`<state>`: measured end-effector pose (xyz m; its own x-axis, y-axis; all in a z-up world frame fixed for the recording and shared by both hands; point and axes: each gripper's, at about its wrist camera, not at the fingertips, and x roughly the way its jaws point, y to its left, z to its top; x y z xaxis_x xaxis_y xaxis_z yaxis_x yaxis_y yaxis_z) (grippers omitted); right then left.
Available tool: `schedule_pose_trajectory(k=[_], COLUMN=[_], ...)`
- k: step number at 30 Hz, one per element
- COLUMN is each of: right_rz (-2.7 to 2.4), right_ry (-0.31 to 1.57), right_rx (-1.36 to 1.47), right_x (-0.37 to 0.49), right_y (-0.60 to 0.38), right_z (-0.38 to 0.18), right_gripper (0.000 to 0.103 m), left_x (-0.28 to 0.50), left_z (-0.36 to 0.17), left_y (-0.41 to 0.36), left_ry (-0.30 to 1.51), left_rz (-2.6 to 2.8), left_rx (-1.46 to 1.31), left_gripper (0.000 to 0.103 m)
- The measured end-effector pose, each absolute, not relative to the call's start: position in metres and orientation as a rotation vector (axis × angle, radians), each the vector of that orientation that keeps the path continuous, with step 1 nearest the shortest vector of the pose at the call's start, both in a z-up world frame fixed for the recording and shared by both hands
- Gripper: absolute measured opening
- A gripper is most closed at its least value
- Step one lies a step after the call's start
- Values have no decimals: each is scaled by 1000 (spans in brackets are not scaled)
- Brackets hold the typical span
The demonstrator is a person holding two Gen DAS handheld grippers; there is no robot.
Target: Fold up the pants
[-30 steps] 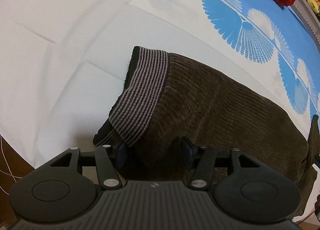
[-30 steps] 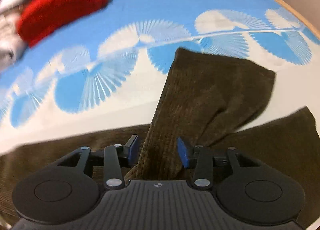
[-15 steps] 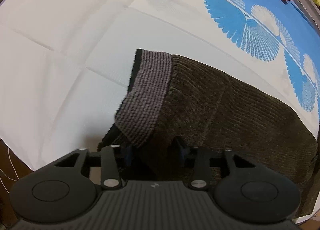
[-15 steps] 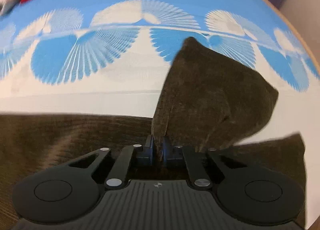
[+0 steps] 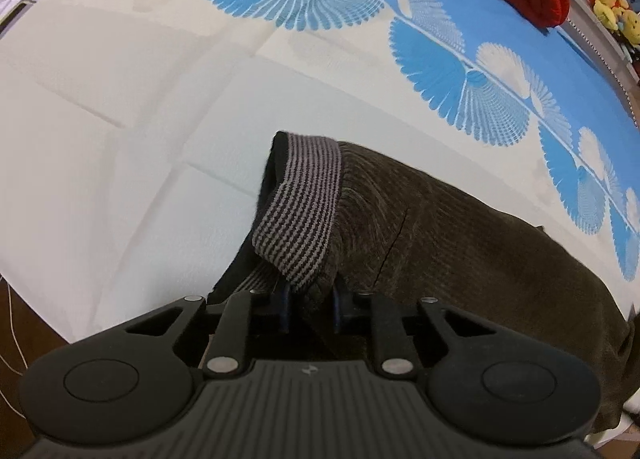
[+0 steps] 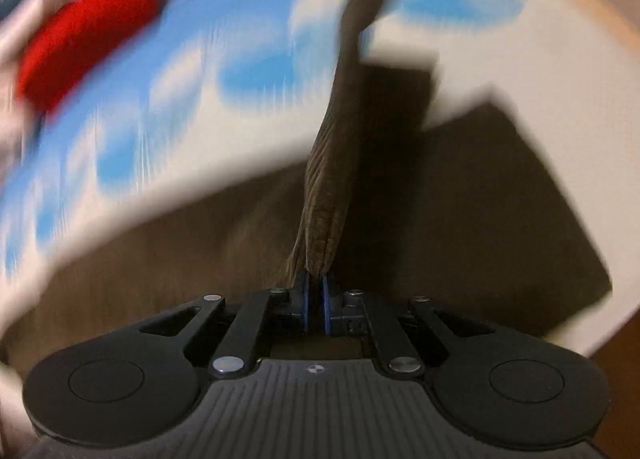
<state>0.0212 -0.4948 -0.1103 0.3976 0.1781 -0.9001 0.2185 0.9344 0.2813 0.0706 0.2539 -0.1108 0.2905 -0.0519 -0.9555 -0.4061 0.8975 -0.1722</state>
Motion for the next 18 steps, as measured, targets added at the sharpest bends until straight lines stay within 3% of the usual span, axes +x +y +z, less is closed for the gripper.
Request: schedule_pose_trajectory(k=[3, 6, 8, 9, 14, 18], right_rz=[3, -14, -96, -146, -581, -776], right_ry=[1300, 1185, 1084, 1053, 936, 985], right_rx=[158, 257, 411, 465, 812, 1027], right_x=[5, 5, 8, 9, -1, -17], right_y=[-490, -517, -544, -554, -624, -651], right_z=[-137, -128, -119, -118, -132, -161], right_gripper=[7, 11, 39, 44, 45, 46], left_x=[72, 73, 74, 75, 78, 82], left_z=[-117, -121, -124, -125, -131, -136], left_y=[256, 258, 259, 260, 263, 263], left_ry=[1292, 1316, 1318, 1319, 1336, 1351], left_rz=[232, 246, 258, 260, 278, 266], left_rx=[-424, -441, -460, -463, -468, -472], left_gripper=[24, 34, 38, 41, 45, 48])
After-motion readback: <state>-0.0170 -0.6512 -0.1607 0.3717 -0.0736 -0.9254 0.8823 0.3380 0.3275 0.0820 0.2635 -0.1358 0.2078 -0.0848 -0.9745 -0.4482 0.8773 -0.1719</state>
